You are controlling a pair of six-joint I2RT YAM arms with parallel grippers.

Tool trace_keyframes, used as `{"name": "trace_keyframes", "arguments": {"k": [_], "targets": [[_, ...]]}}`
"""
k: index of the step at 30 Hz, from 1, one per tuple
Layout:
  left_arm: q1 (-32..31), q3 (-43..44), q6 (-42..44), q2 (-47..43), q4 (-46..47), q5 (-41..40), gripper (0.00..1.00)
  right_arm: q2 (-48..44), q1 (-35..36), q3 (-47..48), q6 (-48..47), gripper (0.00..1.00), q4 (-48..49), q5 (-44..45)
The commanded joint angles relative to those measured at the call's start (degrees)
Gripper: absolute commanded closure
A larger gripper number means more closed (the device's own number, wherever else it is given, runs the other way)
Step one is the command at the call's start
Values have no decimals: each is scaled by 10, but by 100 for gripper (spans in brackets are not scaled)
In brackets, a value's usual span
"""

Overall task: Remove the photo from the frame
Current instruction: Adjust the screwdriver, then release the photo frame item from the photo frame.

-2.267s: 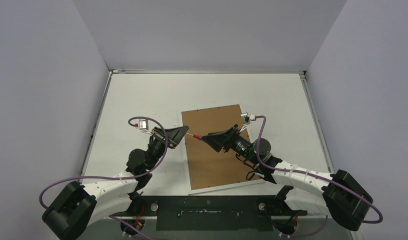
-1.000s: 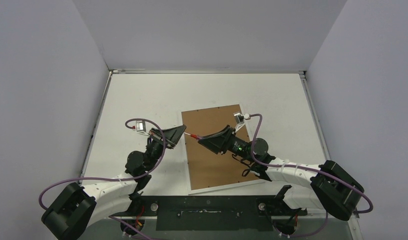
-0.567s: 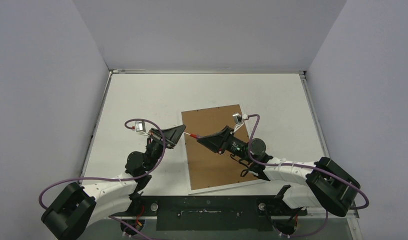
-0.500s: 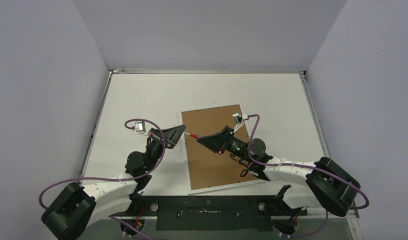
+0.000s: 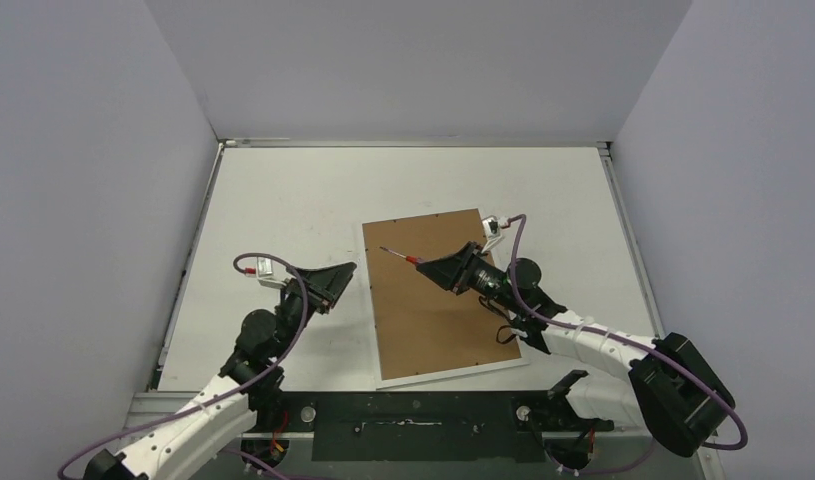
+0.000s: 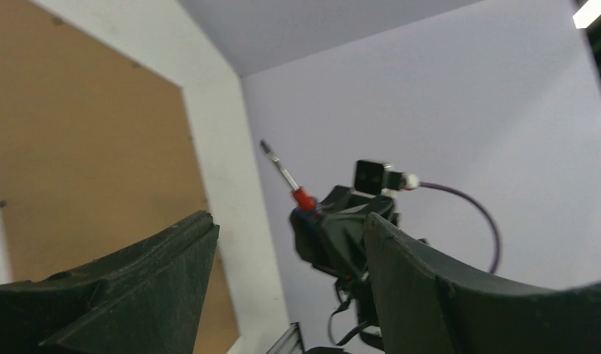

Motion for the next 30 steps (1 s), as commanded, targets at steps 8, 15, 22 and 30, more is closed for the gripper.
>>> {"name": "trace_keyframes", "arguments": {"k": [8, 15, 22, 30], "targets": [[19, 102, 150, -11, -500, -19, 26, 94, -109, 166, -146, 100, -249, -220], [26, 179, 229, 175, -478, 21, 29, 156, -116, 304, -337, 99, -535, -253], [31, 213, 277, 265, -459, 41, 29, 221, -117, 373, -412, 100, -637, -255], [32, 199, 286, 318, -435, 73, 38, 279, -116, 407, -436, 100, -643, -284]]}}
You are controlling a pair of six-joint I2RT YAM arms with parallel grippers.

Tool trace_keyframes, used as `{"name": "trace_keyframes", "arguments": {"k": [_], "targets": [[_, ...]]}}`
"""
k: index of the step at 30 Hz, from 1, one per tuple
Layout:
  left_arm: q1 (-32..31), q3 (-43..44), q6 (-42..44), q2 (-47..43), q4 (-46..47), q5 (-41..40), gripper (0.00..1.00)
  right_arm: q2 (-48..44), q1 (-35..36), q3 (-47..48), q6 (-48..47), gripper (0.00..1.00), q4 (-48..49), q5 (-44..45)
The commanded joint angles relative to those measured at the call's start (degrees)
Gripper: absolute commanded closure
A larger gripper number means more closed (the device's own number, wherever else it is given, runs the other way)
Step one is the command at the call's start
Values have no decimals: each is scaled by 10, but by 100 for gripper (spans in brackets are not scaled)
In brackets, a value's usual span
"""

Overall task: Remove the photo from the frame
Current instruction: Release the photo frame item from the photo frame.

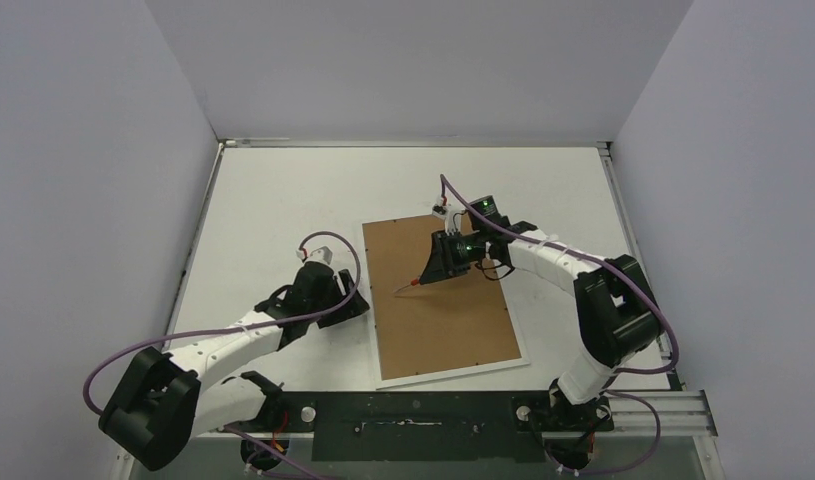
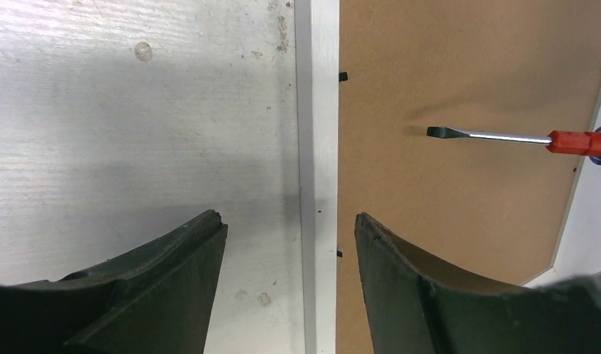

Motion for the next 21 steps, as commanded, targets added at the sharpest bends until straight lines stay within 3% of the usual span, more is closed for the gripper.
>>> {"name": "trace_keyframes", "arguments": {"k": [1, 4, 7, 16, 21], "targets": [[3, 7, 18, 19, 35, 28, 38, 10, -2, 41, -36, 100, -2, -31], [3, 3, 12, 32, 46, 28, 39, 26, -1, 49, -30, 100, 12, -35], [3, 2, 6, 52, 65, 28, 55, 44, 0, 56, -19, 100, 30, -47], [3, -21, -20, 96, 134, 32, 57, 92, 7, 83, 0, 100, 61, -52], [2, -24, -23, 120, 132, 26, 76, 110, 12, 89, 12, 100, 80, -57]]}}
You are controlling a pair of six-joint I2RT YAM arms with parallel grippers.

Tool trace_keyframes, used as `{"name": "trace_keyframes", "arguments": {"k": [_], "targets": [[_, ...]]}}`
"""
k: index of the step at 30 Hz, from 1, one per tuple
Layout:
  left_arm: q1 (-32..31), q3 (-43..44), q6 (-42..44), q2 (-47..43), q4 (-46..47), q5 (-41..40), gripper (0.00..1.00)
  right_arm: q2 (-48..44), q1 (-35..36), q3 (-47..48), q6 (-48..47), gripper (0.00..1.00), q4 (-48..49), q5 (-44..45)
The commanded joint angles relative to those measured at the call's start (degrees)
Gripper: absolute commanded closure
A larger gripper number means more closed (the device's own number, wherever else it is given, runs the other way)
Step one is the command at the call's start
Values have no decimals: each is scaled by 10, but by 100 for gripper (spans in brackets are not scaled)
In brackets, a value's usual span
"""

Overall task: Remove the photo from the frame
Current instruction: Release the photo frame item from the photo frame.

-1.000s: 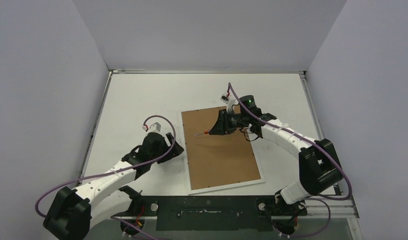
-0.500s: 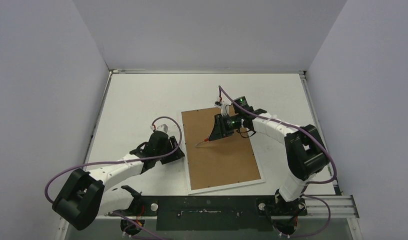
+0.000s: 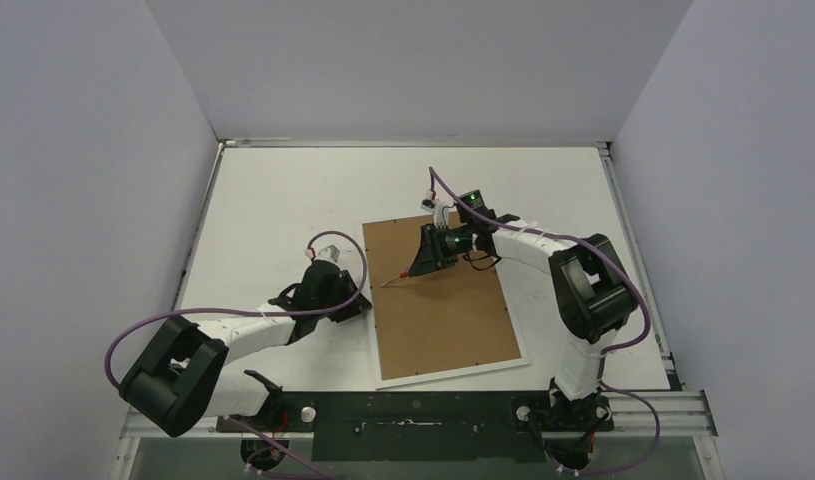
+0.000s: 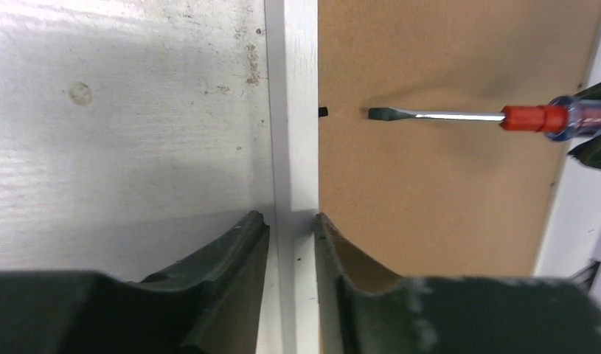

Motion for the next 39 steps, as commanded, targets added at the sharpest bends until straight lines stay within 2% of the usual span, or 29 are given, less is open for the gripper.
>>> {"name": "trace_keyframes", "arguments": {"k": [1, 11, 18, 32, 39], "targets": [[2, -15, -4, 24, 6, -7, 78, 8, 9, 26, 9, 100, 48, -23], [-1, -19, 14, 44, -3, -12, 92, 45, 12, 48, 3, 100, 47, -32], [-2, -18, 18, 51, 0, -13, 96, 59, 14, 52, 9, 100, 56, -33], [-2, -15, 28, 61, 3, -11, 100, 80, 30, 67, 10, 100, 49, -24], [-2, -17, 28, 70, 13, -10, 100, 72, 65, 108, -21, 100, -28, 56]]}}
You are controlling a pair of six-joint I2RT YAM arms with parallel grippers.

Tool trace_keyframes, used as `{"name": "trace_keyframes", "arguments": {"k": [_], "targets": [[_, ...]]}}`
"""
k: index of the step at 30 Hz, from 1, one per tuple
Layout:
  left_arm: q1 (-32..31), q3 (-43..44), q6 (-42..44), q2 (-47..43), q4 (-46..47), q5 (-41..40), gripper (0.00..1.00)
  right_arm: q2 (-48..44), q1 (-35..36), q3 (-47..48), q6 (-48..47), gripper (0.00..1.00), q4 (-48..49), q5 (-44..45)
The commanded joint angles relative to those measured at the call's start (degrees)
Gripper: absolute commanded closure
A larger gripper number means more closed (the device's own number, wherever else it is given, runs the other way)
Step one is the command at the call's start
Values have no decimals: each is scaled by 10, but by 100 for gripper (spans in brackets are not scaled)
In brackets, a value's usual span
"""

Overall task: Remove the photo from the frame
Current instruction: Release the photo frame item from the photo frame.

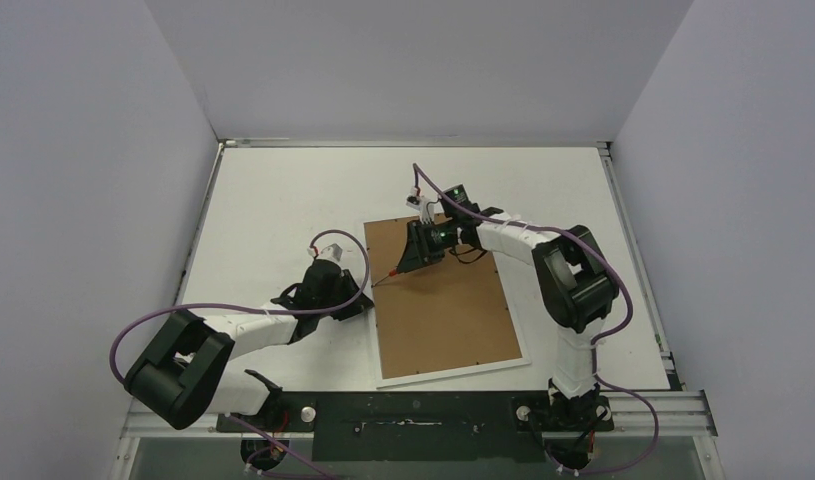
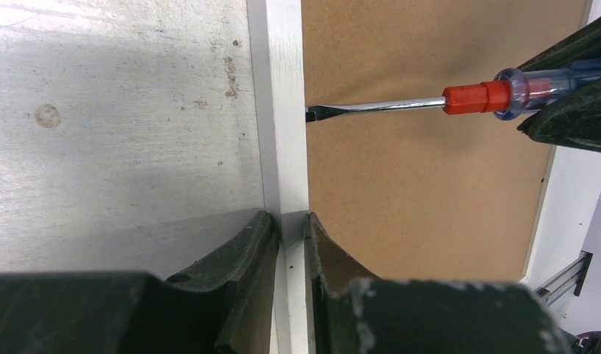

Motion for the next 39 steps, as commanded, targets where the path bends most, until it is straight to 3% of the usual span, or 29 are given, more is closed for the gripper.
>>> {"name": "trace_keyframes", "arguments": {"k": [1, 12, 26, 32, 39], "targets": [[-2, -12, 24, 39, -38, -23, 100, 0, 53, 50, -37, 100, -47, 84], [-1, -36, 5, 50, 10, -18, 100, 2, 166, 172, -33, 100, -167, 284], [0, -73, -10, 13, 31, -26, 100, -3, 269, 215, 22, 100, -173, 431], [1, -76, -2, -17, 13, -30, 100, -60, 244, 202, 20, 100, -189, 469], [3, -72, 6, -28, 1, -30, 100, -154, 146, 97, 38, 100, -125, 388]]}}
